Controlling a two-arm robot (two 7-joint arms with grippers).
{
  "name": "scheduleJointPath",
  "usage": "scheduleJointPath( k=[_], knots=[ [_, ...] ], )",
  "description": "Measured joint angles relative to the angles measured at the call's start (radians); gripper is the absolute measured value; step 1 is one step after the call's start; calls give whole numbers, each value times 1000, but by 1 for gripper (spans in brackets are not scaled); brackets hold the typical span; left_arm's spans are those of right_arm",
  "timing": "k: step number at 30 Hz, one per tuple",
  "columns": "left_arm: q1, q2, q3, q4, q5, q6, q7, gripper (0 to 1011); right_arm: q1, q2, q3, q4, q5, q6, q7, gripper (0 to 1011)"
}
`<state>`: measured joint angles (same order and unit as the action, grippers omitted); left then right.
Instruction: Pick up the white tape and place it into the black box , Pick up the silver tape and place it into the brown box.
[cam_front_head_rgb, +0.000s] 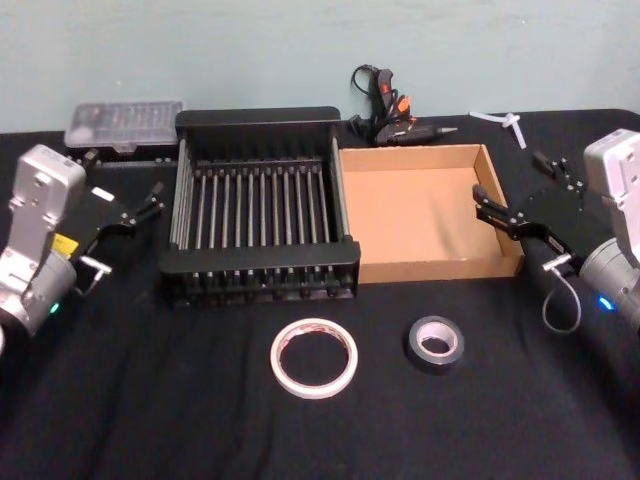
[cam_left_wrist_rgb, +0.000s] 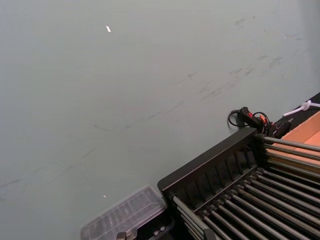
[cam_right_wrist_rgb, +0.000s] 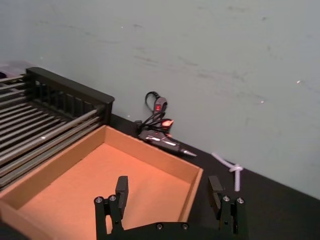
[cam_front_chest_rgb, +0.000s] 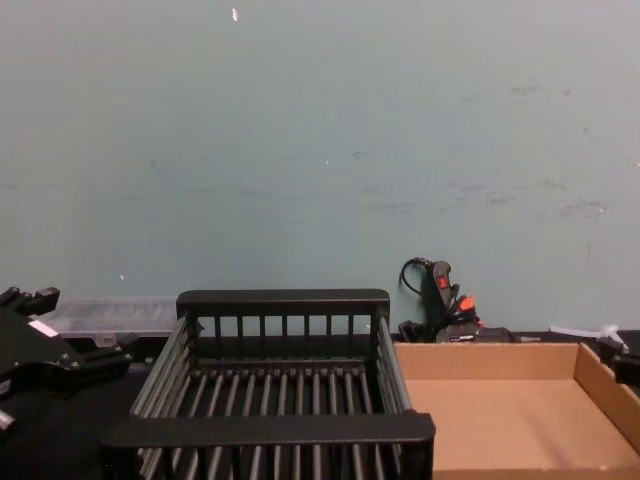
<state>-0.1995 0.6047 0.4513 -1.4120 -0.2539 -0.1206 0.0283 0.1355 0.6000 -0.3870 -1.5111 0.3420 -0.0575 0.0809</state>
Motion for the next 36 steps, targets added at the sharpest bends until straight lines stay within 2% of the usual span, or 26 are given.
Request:
scheduleJointPath(
  k=[4,13,25,36],
  knots=[
    [0,0,0,0,0,0,0,1001,-23,3,14,-32,22,26,19,1002],
    [0,0,0,0,0,0,0,1001,-84,13,50,-133,80,128,56,1002],
    [0,0,0,0,0,0,0,1001,-163,39,75,-259,105,270,90,1002],
    [0,0,0,0,0,0,0,1001,-221,41,86,-312,109,354,107,1002]
  ],
)
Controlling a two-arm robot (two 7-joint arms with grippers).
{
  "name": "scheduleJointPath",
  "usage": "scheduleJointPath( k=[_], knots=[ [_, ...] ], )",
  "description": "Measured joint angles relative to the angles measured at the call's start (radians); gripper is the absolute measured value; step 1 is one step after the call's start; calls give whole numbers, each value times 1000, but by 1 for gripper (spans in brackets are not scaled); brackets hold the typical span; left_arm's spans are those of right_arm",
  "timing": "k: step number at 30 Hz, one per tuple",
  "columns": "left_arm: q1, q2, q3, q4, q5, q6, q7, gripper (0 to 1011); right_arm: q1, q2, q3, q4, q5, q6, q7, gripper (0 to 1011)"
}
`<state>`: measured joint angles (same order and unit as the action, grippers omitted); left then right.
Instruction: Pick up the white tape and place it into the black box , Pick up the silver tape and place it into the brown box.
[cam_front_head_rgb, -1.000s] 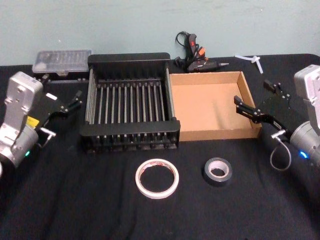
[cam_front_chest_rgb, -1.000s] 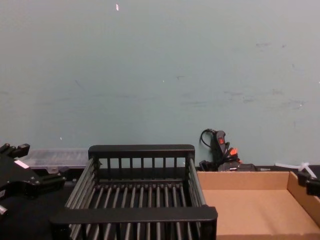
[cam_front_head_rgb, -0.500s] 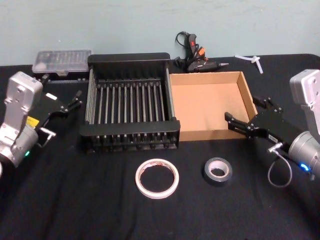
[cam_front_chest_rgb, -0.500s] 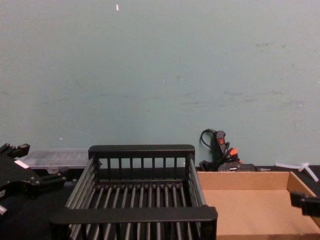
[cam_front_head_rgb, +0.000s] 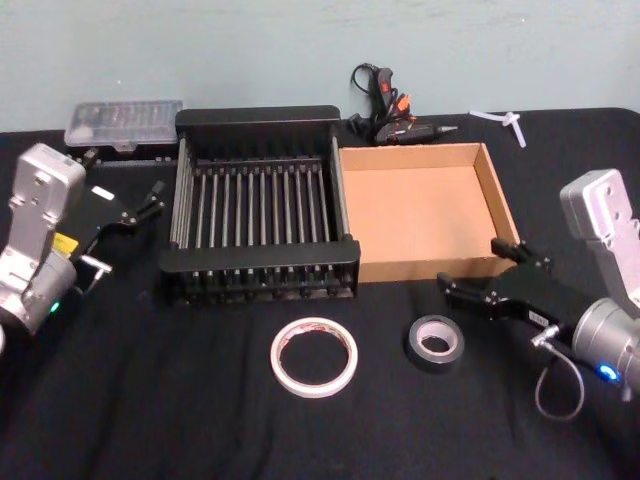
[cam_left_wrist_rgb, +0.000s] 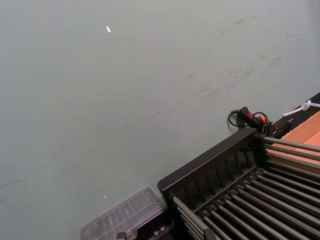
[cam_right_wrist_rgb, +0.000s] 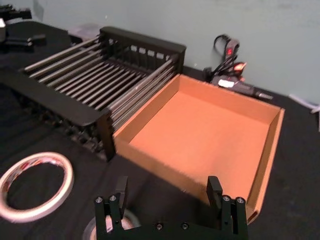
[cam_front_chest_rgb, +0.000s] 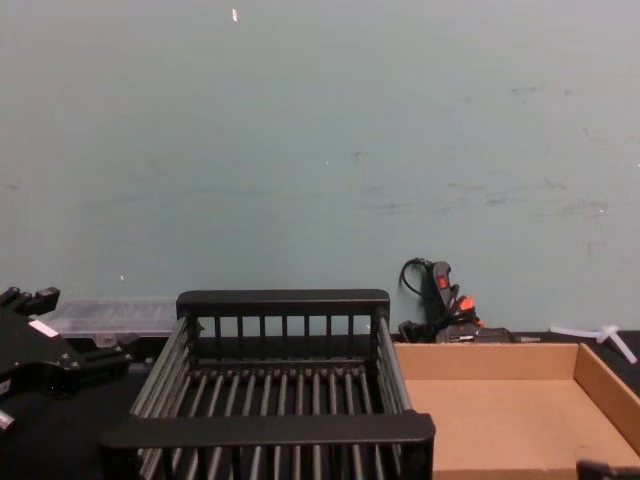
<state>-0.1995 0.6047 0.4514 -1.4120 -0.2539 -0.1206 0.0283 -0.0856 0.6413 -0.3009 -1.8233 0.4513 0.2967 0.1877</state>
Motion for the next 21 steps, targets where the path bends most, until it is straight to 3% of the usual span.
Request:
scheduleJointPath(
  k=[12,21],
  knots=[
    [0,0,0,0,0,0,0,1001,-52,0,11,-30,-11,66,21,1002],
    [0,0,0,0,0,0,0,1001,-56,-8,14,-32,-31,115,36,1002]
  ],
)
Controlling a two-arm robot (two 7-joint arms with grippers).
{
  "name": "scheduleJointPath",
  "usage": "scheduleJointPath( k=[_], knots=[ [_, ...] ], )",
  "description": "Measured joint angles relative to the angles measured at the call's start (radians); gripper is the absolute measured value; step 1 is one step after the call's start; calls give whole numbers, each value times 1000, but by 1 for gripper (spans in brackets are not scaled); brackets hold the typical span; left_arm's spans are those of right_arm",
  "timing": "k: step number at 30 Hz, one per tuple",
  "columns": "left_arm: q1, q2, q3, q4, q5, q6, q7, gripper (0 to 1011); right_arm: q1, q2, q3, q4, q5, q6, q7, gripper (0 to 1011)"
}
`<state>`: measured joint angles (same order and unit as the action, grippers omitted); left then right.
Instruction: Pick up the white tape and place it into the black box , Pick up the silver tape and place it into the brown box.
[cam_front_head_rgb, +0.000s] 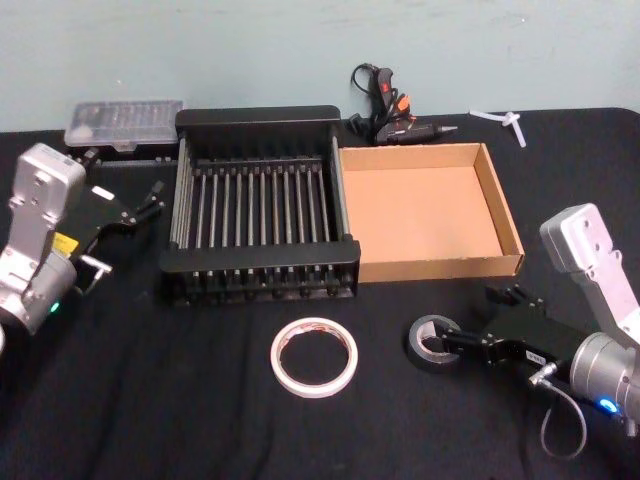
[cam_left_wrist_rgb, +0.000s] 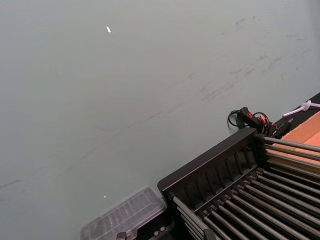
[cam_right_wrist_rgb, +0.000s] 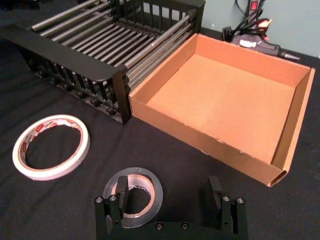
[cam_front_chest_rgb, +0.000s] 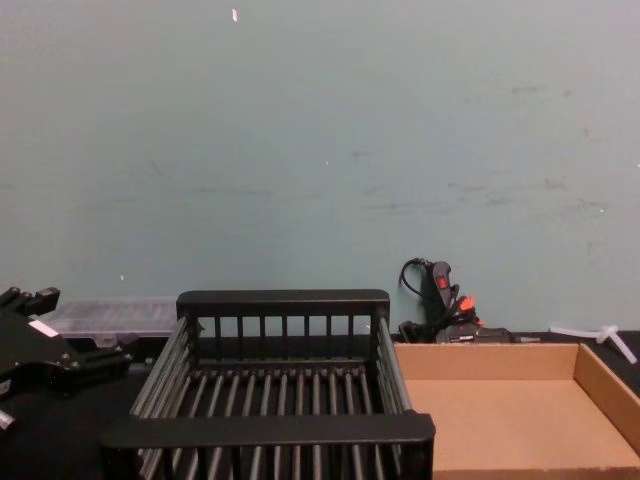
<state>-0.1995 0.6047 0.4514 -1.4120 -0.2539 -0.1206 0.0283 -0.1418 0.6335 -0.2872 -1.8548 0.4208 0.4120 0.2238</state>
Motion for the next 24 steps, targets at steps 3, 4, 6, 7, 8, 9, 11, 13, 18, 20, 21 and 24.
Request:
scheduleJointPath(
  k=[3,4,6,7,8,9,11,13,18,20,21,24],
  knots=[
    [0,0,0,0,0,0,0,1001,1,-4,0,3,-6,13,2,1002],
    [0,0,0,0,0,0,0,1001,4,-7,0,6,-10,22,4,1002],
    [0,0,0,0,0,0,0,1000,7,-11,-1,9,-15,33,7,1002],
    [0,0,0,0,0,0,0,1001,8,-12,-1,10,-17,37,8,1002],
    [0,0,0,0,0,0,0,1002,9,-13,-1,12,-19,40,10,1002],
    [0,0,0,0,0,0,0,1002,10,-15,-1,13,-21,44,12,1002],
    [0,0,0,0,0,0,0,1002,13,-19,-1,18,-25,51,16,1002],
    [0,0,0,0,0,0,0,1001,17,-24,-1,23,-30,56,20,1002],
    [0,0,0,0,0,0,0,1002,25,-34,-1,34,-41,63,29,1002],
    [0,0,0,0,0,0,0,1001,29,-39,0,39,-46,65,33,1002],
    [0,0,0,0,0,0,0,1002,32,-43,0,43,-50,66,37,1002],
    [0,0,0,0,0,0,0,1001,35,-48,1,48,-55,69,41,1002]
  ],
)
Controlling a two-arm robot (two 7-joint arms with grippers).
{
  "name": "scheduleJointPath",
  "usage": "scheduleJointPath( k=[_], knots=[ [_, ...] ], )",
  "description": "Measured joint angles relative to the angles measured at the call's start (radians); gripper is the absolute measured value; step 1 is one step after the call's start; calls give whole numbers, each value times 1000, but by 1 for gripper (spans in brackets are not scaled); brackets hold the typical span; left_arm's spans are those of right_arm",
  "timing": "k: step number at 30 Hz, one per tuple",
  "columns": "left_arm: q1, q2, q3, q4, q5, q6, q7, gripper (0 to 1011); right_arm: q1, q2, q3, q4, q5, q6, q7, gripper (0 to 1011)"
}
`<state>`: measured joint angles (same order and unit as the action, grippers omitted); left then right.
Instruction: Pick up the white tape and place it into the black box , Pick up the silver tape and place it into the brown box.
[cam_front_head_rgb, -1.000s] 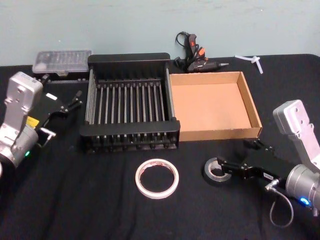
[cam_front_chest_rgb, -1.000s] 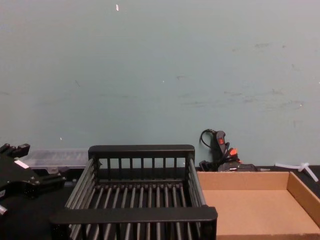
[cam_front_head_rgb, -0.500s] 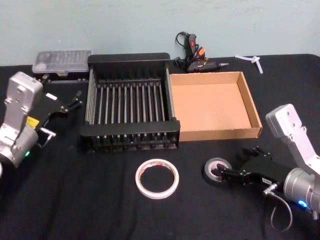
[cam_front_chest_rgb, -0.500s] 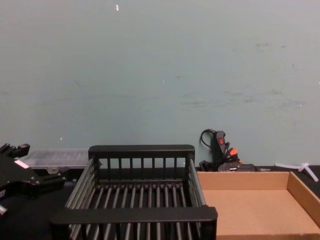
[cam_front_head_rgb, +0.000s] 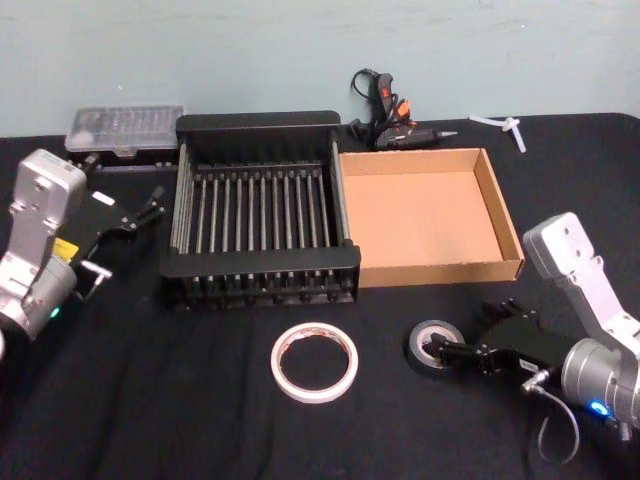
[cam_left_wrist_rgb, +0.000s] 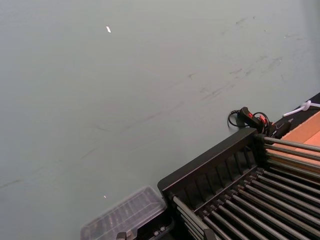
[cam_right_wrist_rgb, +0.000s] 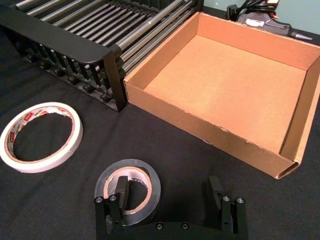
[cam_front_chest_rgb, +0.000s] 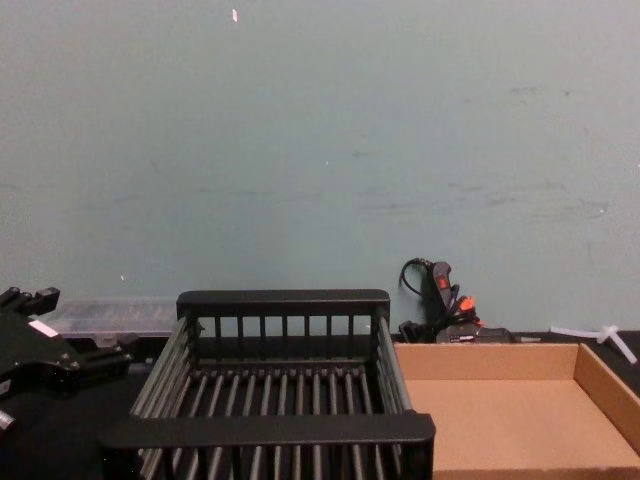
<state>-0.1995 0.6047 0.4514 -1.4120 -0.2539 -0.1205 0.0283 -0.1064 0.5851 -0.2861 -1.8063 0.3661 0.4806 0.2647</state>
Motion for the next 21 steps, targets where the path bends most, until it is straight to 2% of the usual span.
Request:
scheduleJointPath(
  k=[21],
  knots=[
    [0,0,0,0,0,0,0,1001,26,-37,8,32,-39,15,31,1002]
  ],
)
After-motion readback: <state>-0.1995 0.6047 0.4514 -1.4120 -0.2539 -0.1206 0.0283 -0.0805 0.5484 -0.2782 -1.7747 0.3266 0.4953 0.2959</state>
